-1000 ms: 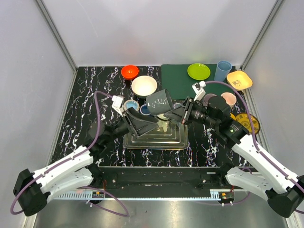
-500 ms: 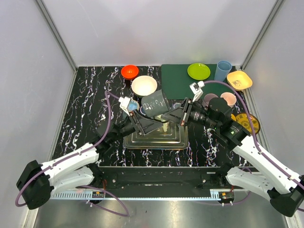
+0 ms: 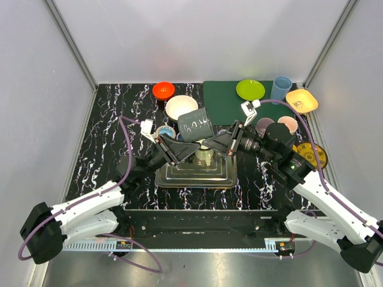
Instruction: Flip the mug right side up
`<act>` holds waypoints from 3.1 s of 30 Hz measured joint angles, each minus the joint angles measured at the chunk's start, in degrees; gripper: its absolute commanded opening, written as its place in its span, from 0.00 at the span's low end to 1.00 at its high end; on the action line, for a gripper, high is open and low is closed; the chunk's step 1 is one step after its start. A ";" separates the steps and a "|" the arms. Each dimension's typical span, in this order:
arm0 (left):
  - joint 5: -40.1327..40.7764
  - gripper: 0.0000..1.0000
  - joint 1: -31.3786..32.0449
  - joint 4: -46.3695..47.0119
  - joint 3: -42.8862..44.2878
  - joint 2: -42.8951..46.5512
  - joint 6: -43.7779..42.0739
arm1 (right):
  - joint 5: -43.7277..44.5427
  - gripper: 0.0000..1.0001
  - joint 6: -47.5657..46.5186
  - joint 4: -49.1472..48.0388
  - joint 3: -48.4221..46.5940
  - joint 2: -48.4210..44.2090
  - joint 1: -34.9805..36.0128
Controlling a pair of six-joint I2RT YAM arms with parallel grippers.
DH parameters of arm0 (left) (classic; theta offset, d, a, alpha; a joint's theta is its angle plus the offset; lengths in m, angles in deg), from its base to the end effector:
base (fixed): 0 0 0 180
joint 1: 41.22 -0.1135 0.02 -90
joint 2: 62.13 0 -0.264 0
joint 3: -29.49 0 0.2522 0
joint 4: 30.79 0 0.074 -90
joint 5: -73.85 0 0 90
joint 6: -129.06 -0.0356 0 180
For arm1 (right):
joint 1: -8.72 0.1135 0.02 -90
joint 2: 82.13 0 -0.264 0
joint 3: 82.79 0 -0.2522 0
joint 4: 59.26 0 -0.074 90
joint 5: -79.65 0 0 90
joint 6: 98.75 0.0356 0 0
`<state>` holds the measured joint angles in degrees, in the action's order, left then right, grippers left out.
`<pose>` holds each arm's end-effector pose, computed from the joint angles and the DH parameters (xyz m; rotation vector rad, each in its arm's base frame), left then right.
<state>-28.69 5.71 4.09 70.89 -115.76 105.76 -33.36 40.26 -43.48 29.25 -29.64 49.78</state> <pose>0.1380 -0.1589 0.3145 -0.0128 1.4117 -1.8334 0.1485 0.1478 0.3896 -0.2344 1.7878 1.4979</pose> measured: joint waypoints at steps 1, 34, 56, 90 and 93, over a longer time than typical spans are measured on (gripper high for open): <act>0.24 0.36 0.11 0.61 -0.11 0.00 0.37 | 0.02 0.00 -0.04 -0.46 0.09 0.00 0.04; 0.72 0.00 0.83 -14.71 4.15 6.25 -4.20 | 2.49 0.18 -7.91 -0.70 0.50 -0.28 1.88; 19.93 0.00 0.68 -66.01 10.82 26.18 -26.18 | 5.33 0.50 -13.35 16.00 -5.53 3.34 2.82; 28.57 0.00 1.81 -88.17 10.19 -6.97 -24.26 | 21.05 0.49 -19.19 31.17 -0.31 -3.28 2.82; 28.85 0.00 1.90 -87.58 10.62 -8.92 -25.18 | 22.01 0.50 -19.19 31.39 0.00 -3.67 2.82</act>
<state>0.16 7.62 -83.49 81.51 -124.68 80.58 -11.35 21.07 -12.09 29.25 -33.31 52.60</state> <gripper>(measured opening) 0.163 0.494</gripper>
